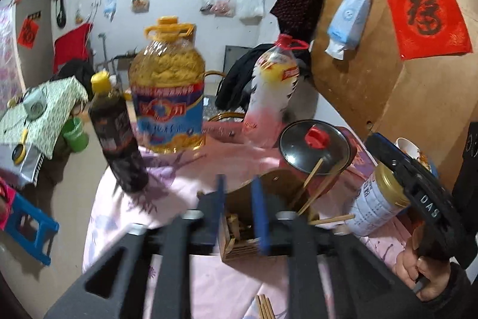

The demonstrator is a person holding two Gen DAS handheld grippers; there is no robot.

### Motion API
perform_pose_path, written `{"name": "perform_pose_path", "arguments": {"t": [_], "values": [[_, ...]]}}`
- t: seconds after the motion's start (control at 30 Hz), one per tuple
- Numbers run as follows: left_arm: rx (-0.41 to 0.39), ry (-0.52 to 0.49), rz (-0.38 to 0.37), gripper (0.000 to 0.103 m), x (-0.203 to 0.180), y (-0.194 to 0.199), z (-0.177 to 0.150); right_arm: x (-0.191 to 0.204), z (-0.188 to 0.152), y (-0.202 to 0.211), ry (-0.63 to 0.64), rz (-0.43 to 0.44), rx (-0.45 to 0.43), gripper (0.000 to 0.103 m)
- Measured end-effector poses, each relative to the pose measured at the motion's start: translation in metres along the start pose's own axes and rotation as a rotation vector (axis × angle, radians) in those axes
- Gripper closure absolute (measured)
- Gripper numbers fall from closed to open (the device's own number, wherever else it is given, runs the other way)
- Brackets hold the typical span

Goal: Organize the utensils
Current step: 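Open the left tool over the holder while the right tool releases its chopstick into it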

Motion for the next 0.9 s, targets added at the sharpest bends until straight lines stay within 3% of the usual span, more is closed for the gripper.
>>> {"name": "perform_pose_path", "arguments": {"t": [0.23, 0.53, 0.7, 0.9], "values": [[0.004, 0.077, 0.031, 0.053, 0.021, 0.01, -0.015, -0.006, -0.01, 0.021, -0.009, -0.019, -0.005, 0.092], [0.004, 0.106, 0.084, 0.035, 0.019, 0.052, -0.045, 0.006, -0.031, 0.069, 0.014, -0.053, -0.019, 0.07], [0.015, 0.146, 0.1, 0.02, 0.017, 0.078, -0.07, 0.016, -0.042, 0.095, 0.015, -0.04, -0.021, 0.066], [0.027, 0.167, 0.122, 0.013, 0.012, 0.107, -0.105, 0.027, -0.063, 0.129, 0.014, -0.05, -0.041, 0.039]]}}
Point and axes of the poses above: each gripper's, at about its wrist camera, not at the fingertips, and y roughly against the way its jaws point, x to its left, z to its top, the point moved 1 cm from there along -y, roughly the way its jaws point, and after that the axes turned 9 degrees about -y, right-handed, at the moved point
